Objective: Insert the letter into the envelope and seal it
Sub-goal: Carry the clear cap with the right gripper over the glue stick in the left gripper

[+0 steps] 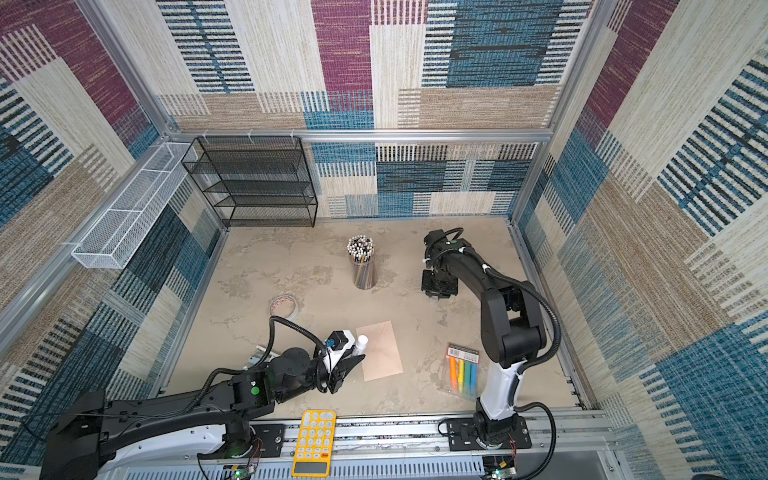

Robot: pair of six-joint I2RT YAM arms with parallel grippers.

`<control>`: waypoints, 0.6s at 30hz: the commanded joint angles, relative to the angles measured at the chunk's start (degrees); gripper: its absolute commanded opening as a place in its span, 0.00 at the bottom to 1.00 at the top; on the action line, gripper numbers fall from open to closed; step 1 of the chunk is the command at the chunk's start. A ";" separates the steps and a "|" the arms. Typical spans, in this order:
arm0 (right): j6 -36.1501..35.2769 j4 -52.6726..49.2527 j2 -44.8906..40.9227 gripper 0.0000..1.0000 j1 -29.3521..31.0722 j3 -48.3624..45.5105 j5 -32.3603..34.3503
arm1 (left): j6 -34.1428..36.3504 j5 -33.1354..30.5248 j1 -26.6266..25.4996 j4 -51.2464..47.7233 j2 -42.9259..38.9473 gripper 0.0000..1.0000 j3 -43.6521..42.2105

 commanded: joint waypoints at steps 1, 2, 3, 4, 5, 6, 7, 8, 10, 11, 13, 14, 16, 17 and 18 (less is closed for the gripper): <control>0.34 -0.93 -6.11 0.25 1.04 -0.59 -6.67 | 2.94 -1.39 -0.03 2.08 -0.79 0.00 0.20; 0.12 -1.36 -8.48 0.25 1.53 -0.47 -9.02 | 3.69 -1.61 -0.09 2.06 -1.14 0.00 0.32; -0.58 -1.72 -10.62 0.25 2.08 -0.19 -11.68 | 4.54 -1.92 -0.03 2.07 -1.55 0.00 0.39; -0.93 -2.29 -12.22 0.25 2.61 0.25 -13.81 | 5.29 -2.04 -0.03 2.18 -1.91 0.00 0.39; -1.23 -2.99 -13.96 0.25 3.28 0.78 -15.79 | 6.23 -2.42 -0.03 2.53 -2.33 0.00 0.35; -1.67 -3.55 -15.57 0.25 3.92 1.14 -18.07 | 6.99 -2.72 -0.03 2.72 -2.64 0.00 0.30; -1.89 -3.71 -16.86 0.25 4.37 1.25 -20.34 | 7.73 -2.80 -0.03 2.63 -2.96 0.00 0.37; -2.14 -3.97 -18.43 0.25 4.96 1.31 -22.76 | 8.33 -2.89 -0.03 2.37 -3.17 0.00 0.65; -2.72 -4.07 -20.90 0.25 5.96 1.26 -27.71 | 9.36 -3.03 0.05 2.68 -3.12 0.00 0.83; -3.00 -4.07 -22.15 0.25 6.32 1.08 -30.70 | 9.77 -3.06 -0.02 2.66 -2.87 0.00 1.15; -3.32 -3.77 -24.37 0.26 6.88 0.80 -35.15 | 10.28 -3.04 0.05 2.65 -2.16 0.00 1.89; -2.86 -3.36 -25.57 0.26 7.05 0.40 -37.19 | 10.46 -3.02 0.05 2.64 -1.68 0.00 2.46; -2.31 -2.41 -27.60 0.26 7.56 -0.51 -40.92 | 11.01 -3.42 0.02 2.77 -0.98 0.00 3.27; -1.83 -1.57 -28.68 0.26 7.76 -1.10 -42.91 | 11.43 -3.77 -0.01 2.79 -0.78 0.00 3.59; -1.41 -1.10 -29.47 0.26 7.95 -1.65 -44.05 | 11.70 -4.24 0.05 2.96 -0.66 0.00 3.79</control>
